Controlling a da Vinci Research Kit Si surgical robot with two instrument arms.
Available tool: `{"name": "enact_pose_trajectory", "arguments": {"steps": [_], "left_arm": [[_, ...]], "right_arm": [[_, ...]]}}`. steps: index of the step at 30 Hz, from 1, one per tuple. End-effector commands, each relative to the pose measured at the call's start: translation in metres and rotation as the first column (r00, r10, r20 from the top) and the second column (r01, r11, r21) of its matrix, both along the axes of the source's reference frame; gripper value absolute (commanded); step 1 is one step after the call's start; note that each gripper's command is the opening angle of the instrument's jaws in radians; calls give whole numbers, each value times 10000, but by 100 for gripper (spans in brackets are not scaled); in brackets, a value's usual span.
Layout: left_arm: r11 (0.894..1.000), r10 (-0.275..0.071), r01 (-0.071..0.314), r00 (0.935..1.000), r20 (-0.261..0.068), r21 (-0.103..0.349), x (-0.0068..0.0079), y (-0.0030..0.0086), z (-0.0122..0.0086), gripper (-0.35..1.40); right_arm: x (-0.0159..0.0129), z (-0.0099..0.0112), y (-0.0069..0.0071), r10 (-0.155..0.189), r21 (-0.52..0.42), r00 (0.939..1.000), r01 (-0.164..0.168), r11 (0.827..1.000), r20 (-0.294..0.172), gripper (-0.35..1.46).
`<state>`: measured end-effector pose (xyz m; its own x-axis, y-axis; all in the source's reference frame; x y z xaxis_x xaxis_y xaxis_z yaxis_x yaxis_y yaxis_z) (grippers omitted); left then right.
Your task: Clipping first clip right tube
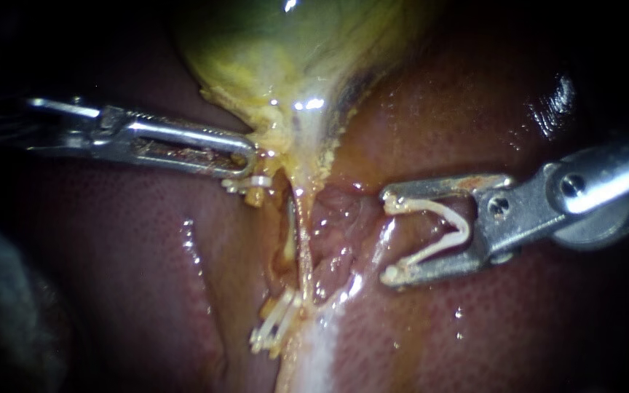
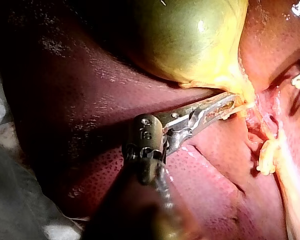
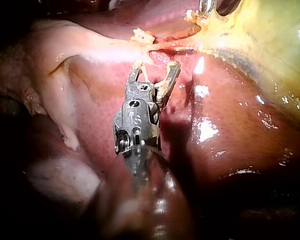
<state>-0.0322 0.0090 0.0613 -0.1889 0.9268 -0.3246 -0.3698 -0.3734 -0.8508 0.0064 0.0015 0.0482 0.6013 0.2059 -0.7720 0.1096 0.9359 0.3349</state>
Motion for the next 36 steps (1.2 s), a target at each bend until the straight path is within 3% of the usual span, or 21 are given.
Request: {"name": "enact_pose_trajectory", "arguments": {"steps": [1,6,13,18,22,27,29,33,36], "left_arm": [[10000,12,-12,10000,14,7,1,0,0,-35],[9999,70,-70,10000,69,75,11,4,-12,-35],[9998,-40,40,10000,48,186,35,18,-48,-35],[9997,-102,102,9999,-13,216,41,21,-61,-35],[9997,-114,114,9999,-23,205,40,20,-60,-35],[9997,-114,115,9999,-23,205,40,20,-60,-35],[9997,-114,115,9999,-24,204,40,20,-60,-35],[9997,-116,116,9999,-24,205,40,20,-60,-35],[9997,-116,117,9999,-25,205,39,20,-60,-35]], "right_arm": [[0,0,0,2,1,10000,-2,10000,-1,47],[0,-1,0,5,7,10000,-5,10000,0,47],[1,-3,3,22,27,10000,-22,10000,6,48],[6,-2,4,-11,135,9999,13,9999,-122,48],[20,5,1,356,976,9994,-354,9946,2,48],[43,36,-7,977,1755,9942,-1044,9789,459,48],[50,52,-10,1079,2010,9924,-1179,9725,597,48],[69,83,-15,1261,2772,9876,-1475,9494,939,49],[81,95,-18,1633,3505,9841,-1774,9196,697,49]]}}
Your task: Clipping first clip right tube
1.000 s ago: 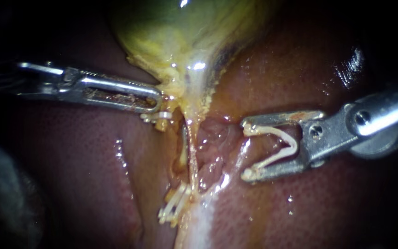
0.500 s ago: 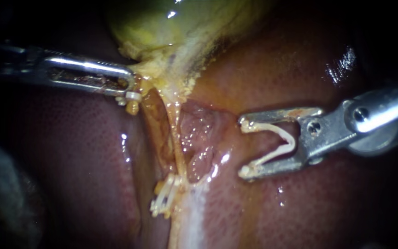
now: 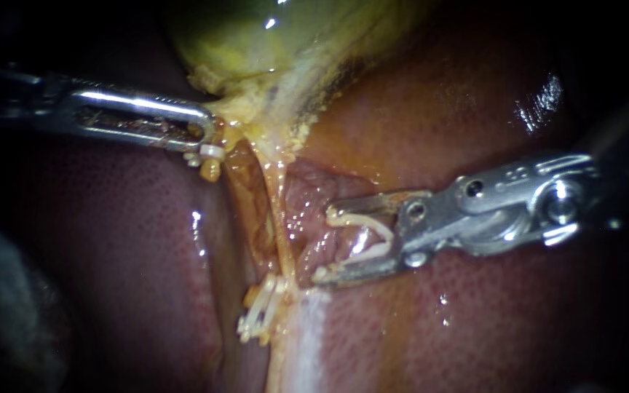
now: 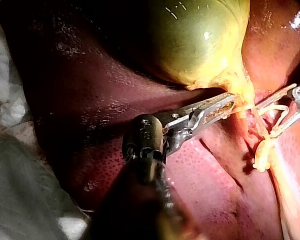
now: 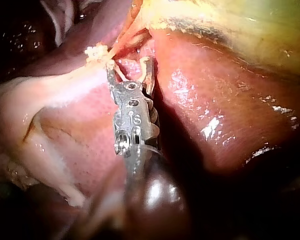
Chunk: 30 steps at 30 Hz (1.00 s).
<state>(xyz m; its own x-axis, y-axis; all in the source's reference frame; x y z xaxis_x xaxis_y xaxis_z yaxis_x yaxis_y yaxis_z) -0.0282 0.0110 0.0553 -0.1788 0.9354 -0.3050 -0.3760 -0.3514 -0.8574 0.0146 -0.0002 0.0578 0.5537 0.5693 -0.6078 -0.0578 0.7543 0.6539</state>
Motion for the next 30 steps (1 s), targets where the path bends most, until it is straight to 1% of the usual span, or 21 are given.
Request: {"name": "enact_pose_trajectory", "arguments": {"steps": [1,2,3,6,9,13,15,18,22,24,27,30], "left_arm": [[10000,-1,1,10000,-1,-2,0,0,0,-35],[10000,-2,2,10000,-1,-2,0,0,0,-35],[10000,-2,2,10000,-1,-2,0,0,0,-35],[10000,-4,4,10000,-2,-2,0,0,0,-35],[10000,-5,5,10000,-3,-2,0,0,0,-35],[10000,-6,6,10000,-3,-2,-1,0,0,-35],[10000,-7,7,10000,-4,-2,-1,0,0,-35],[10000,-8,8,10000,-4,-2,-1,0,0,-35],[10000,-8,8,10000,-5,-3,-1,0,0,-35],[10000,-8,8,10000,-5,-3,-1,0,0,-35],[10000,-8,8,10000,-5,-3,-1,-1,-1,-35],[10000,-9,9,10000,-6,-3,-1,-1,-1,-35]], "right_arm": [[3,2,-1,201,277,9995,-194,9994,-237,49],[7,4,-2,320,485,9987,-300,9984,-402,49],[11,5,-4,532,732,9967,-486,9961,-611,49],[22,7,-7,897,1302,9910,-764,9885,-997,49],[31,8,-9,1088,1566,9872,-899,9836,-1165,49],[40,6,-10,1454,2004,9784,-1145,9730,-1472,50],[42,5,-11,1556,2146,9756,-1205,9693,-1550,50],[42,3,-13,1549,2398,9736,-1121,9643,-1677,50],[42,-5,-20,1281,2624,9693,-704,9624,-2097,50],[42,-15,-26,1030,2686,9662,-370,9625,-2361,50],[42,-30,-37,741,2773,9590,49,9608,-2735,49],[44,-44,-44,544,2864,9493,386,9573,-3096,46]]}}
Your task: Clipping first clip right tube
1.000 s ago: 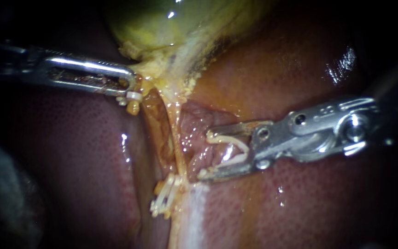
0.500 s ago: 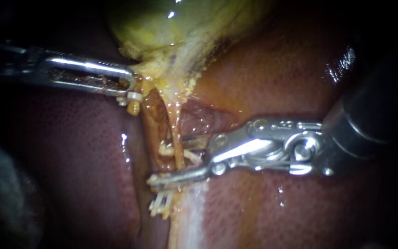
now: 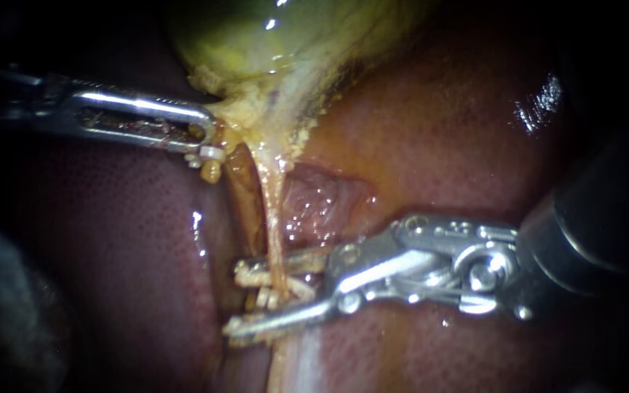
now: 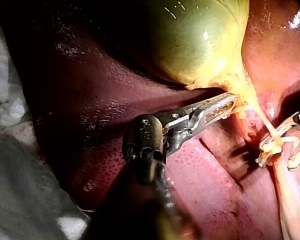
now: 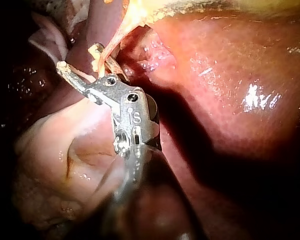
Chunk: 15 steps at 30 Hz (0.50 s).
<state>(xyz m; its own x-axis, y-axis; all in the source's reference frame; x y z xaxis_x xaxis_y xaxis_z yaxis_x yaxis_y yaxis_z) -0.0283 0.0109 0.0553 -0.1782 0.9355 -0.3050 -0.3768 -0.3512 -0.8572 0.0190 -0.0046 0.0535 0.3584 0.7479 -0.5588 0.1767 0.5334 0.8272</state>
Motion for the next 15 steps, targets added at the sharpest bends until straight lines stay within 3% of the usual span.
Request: {"name": "enact_pose_trajectory", "arguments": {"steps": [1,10,15], "left_arm": [[10000,-1,1,10000,0,-2,0,0,0,-35],[10000,-1,1,10000,0,-2,0,0,0,-35],[10000,-1,1,10000,0,-3,0,0,0,-35]], "right_arm": [[1,-3,-1,-75,26,9999,76,10000,-108,45],[3,-7,6,-46,27,9999,46,10000,-156,32],[-5,-2,9,38,9,9999,-37,10000,-129,6]]}}
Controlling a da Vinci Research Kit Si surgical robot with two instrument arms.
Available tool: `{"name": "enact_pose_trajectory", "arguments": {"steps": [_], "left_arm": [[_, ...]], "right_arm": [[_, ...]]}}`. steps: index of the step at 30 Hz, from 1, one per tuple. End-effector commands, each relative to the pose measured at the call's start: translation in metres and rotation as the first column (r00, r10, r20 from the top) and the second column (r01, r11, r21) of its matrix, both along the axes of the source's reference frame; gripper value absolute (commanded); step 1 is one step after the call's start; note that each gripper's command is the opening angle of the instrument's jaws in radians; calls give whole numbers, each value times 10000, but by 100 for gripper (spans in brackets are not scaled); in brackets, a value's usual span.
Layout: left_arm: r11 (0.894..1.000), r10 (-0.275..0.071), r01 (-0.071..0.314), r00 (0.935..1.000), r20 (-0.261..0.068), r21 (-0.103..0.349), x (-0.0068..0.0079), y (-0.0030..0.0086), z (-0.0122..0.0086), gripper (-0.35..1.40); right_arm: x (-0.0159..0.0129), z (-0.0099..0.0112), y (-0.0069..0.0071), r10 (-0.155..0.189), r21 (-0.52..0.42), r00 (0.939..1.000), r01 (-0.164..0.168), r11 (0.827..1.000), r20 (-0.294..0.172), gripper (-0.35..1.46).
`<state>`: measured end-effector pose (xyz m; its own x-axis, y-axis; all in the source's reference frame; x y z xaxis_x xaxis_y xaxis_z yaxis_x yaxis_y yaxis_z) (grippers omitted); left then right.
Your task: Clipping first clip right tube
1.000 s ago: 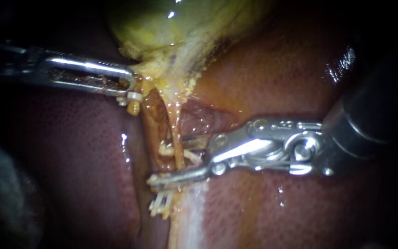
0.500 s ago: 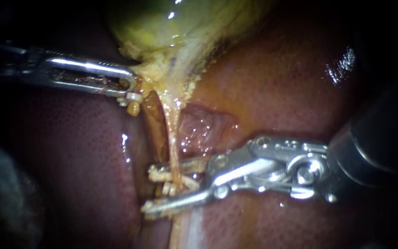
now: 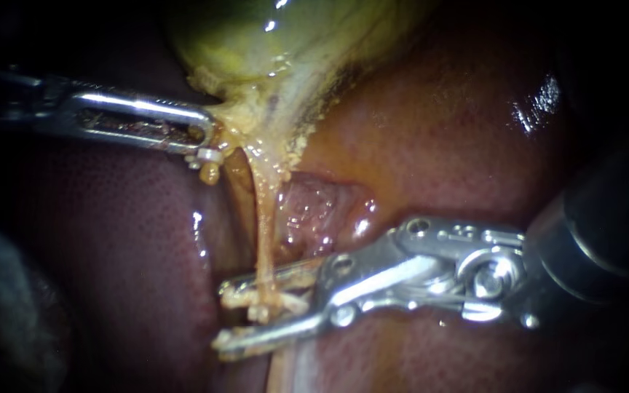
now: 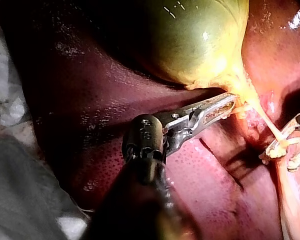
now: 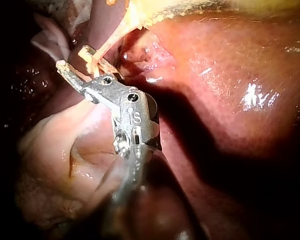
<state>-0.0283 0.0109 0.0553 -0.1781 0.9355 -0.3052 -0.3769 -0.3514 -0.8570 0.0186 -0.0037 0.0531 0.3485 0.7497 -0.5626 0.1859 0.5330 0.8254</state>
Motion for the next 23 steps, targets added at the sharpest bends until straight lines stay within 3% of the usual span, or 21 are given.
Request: {"name": "enact_pose_trajectory", "arguments": {"steps": [1,6,9,12,23], "left_arm": [[10000,0,0,10000,0,-1,0,0,0,-35],[10000,0,0,10000,0,-3,0,0,1,-35],[10000,3,-3,10000,2,-3,0,0,1,-35],[10000,8,-8,10000,4,-4,0,1,2,-35],[10000,9,-9,10000,4,-8,0,2,4,-35]], "right_arm": [[-2,2,0,6,105,10000,-7,9999,50,1],[-8,4,-1,50,624,9996,-68,9980,294,-35],[-12,3,-4,22,1557,9971,-141,9877,766,-35],[-14,5,-7,-60,1473,9958,-75,9891,911,-35],[-13,8,-8,-30,1449,9957,-105,9894,926,-35]]}}
